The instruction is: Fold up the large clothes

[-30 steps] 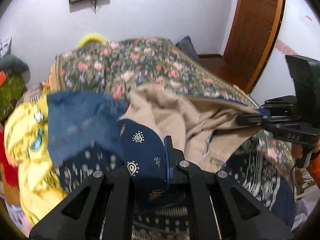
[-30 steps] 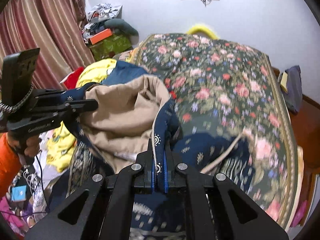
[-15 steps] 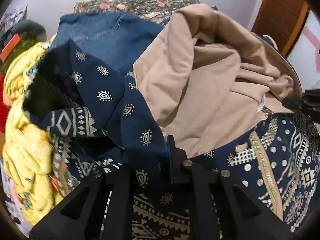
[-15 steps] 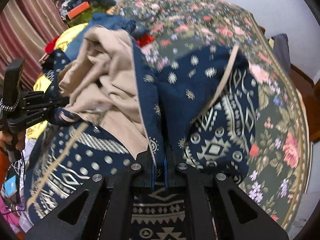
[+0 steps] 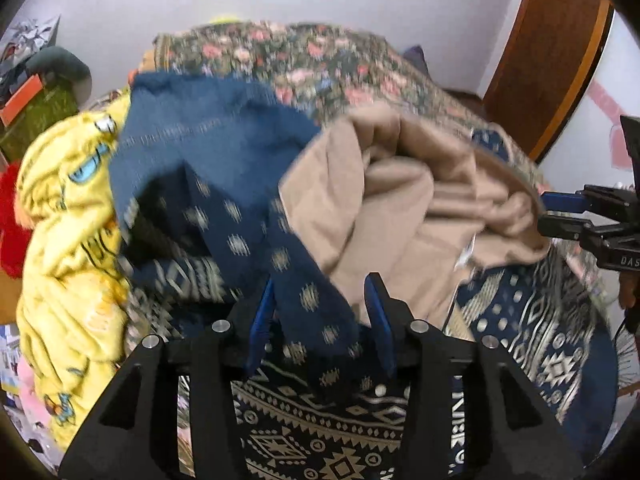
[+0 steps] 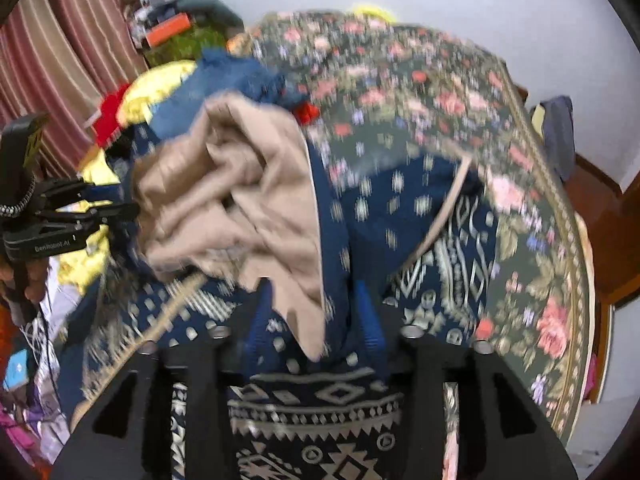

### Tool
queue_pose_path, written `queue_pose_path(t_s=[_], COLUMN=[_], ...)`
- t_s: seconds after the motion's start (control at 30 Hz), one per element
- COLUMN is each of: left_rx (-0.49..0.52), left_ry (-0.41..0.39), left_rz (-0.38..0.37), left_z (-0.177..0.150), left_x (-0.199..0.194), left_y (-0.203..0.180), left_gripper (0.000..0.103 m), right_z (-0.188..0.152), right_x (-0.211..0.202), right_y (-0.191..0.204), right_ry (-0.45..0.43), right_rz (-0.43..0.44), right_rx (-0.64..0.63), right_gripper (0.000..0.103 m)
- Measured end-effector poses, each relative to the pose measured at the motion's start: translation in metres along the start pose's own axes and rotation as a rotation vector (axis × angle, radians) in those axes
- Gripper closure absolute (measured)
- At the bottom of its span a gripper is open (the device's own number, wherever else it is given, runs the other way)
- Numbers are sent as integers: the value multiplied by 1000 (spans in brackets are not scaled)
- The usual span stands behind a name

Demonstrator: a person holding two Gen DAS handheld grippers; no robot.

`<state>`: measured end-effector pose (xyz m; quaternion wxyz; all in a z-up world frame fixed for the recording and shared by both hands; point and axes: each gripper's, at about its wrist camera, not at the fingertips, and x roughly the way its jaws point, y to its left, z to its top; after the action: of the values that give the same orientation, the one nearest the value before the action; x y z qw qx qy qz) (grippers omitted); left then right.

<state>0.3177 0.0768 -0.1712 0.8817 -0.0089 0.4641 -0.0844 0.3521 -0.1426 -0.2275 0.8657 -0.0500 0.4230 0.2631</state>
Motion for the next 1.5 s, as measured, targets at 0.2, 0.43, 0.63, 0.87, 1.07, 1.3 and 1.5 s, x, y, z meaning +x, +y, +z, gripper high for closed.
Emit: queue_pose_path(t_s=[0.2,0.43,0.63,0.87,1.07,1.3,1.5], left_rx=[-30,-91,-82,-87,-105,-34,-55], left_ry=[-14,81,83,60,-12,-13,1], left_rz=[-2,-61,-90,-105,-193,-109,-169], left_z=[40,49,41,40,47,28,-6], left_x=[10,56,69,55,12,-12,-29], left_y=[18,27,21,21,11,-3,-9], left_gripper=[57,57,80,98,98,98,98], right_z=[33,52,52,52,50,22,-7], right_x=[5,45,74,58,20,-7,-14], right_y=[0,-8,-25,-21,-3,22,26], right_ry=[-50,7,52,18,-16,-2,31], right_rz=[48,101,188,250,288,283,297], right_rx=[31,58,153,161,102,5,1], right_gripper=[59,59,60,92,94,94,94])
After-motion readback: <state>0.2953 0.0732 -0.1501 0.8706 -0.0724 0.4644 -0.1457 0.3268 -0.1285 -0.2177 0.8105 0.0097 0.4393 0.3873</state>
